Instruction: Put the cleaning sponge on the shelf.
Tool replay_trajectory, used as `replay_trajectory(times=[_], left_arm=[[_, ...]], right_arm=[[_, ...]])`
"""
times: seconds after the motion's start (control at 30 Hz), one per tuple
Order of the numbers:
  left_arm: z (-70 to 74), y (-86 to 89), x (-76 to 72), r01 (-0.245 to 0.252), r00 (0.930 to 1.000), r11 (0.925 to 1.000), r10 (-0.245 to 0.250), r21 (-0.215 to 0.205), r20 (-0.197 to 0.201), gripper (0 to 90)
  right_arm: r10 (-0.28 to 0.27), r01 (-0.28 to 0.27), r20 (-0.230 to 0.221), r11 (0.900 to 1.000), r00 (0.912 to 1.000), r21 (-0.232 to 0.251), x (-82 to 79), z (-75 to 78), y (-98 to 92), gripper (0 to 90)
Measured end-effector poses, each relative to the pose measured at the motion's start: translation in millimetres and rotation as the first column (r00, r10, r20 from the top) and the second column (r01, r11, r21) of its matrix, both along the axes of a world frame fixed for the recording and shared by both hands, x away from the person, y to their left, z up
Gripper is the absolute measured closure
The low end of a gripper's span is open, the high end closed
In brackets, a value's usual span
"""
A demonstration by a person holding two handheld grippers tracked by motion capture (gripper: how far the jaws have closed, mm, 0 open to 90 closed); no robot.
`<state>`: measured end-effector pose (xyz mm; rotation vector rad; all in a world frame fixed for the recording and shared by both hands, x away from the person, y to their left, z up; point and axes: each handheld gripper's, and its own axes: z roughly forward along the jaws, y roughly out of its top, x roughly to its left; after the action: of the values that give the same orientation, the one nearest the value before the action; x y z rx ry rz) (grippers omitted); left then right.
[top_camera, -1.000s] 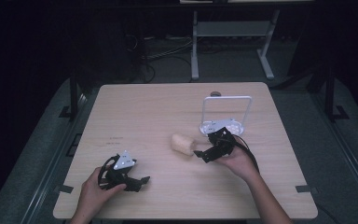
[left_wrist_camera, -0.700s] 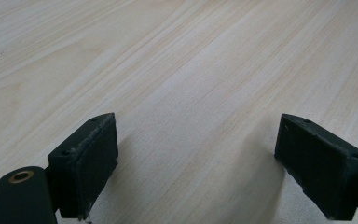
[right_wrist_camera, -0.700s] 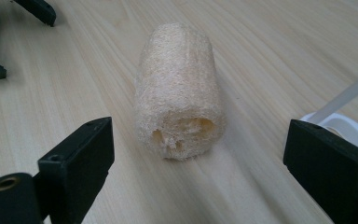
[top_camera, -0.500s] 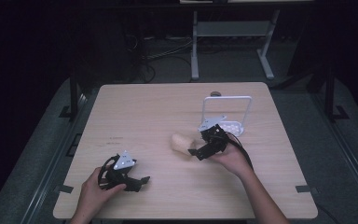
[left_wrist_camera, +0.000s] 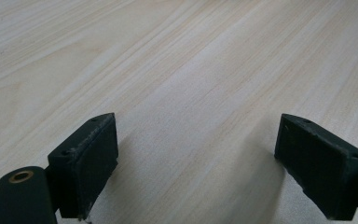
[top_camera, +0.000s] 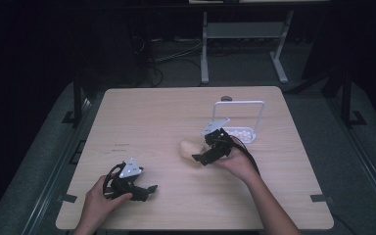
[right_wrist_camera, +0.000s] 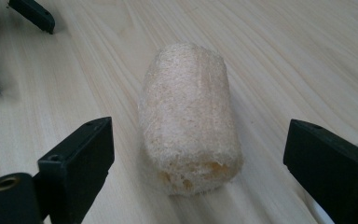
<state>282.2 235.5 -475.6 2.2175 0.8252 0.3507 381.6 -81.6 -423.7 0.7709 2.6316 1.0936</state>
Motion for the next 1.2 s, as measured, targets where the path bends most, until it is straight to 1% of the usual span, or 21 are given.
replay_trajectory(times=[0.07,0.33,0.4,0.53,0.63,0.73,0.77,0.8,0.97,1.1,1.2], left_arm=[[0.1,0.2,0.1,0.001,1.0000,1.0000,-0.001,0.004,0.001,12.7],[0.0,0.1,-0.1,0.001,1.0000,1.0000,-0.001,0.001,0.000,12.7],[0.0,0.2,-0.1,0.001,1.0000,1.0000,-0.001,0.001,0.000,12.7],[0.1,0.5,-0.1,0.003,1.0000,1.0000,-0.003,0.005,0.001,12.7],[0.2,0.6,-0.1,0.005,1.0000,1.0000,-0.005,0.007,0.000,12.7],[0.0,0.3,-0.3,0.002,1.0000,1.0000,-0.002,0.001,0.000,12.7],[0.0,0.3,-0.3,0.002,1.0000,1.0000,-0.002,0.001,0.000,12.7],[0.0,0.3,-0.3,0.002,1.0000,1.0000,-0.002,0.001,0.000,12.7],[0.0,0.4,-0.4,0.002,1.0000,1.0000,-0.002,0.001,0.000,12.7],[0.1,0.6,-0.3,0.004,1.0000,1.0000,-0.004,0.004,0.001,12.7],[0.1,0.5,-0.5,0.002,1.0000,1.0000,-0.002,0.001,0.000,12.7]], right_arm=[[0.006,-0.006,0.000,1.000,1.0000,-0.001,1.8,-0.9,2.3,8.5],[0.011,-0.011,-0.022,1.000,0.9997,0.001,7.7,-5.2,12.7,8.5],[0.018,-0.019,-0.020,1.000,0.9996,-0.007,10.0,-7.0,14.7,8.5],[0.010,-0.011,-0.038,1.000,0.9992,-0.012,12.6,-10.9,19.0,8.6],[0.014,-0.014,-0.040,1.000,0.9991,-0.014,15.0,-13.6,20.8,9.0],[0.008,-0.009,-0.055,1.000,0.9985,-0.015,16.6,-16.0,23.3,9.1],[0.013,-0.014,-0.056,1.000,0.9984,-0.019,17.3,-17.1,23.7,14.2],[0.015,-0.016,-0.059,1.000,0.9982,-0.016,17.4,-18.2,24.1,15.2],[0.013,-0.016,-0.080,0.999,0.9967,-0.033,19.3,-23.1,26.3,15.9],[0.010,-0.013,-0.091,0.999,0.9958,-0.035,20.3,-25.1,26.6,17.4],[0.015,-0.018,-0.086,0.999,0.9961,-0.032,20.1,-25.3,26.2,22.3]])
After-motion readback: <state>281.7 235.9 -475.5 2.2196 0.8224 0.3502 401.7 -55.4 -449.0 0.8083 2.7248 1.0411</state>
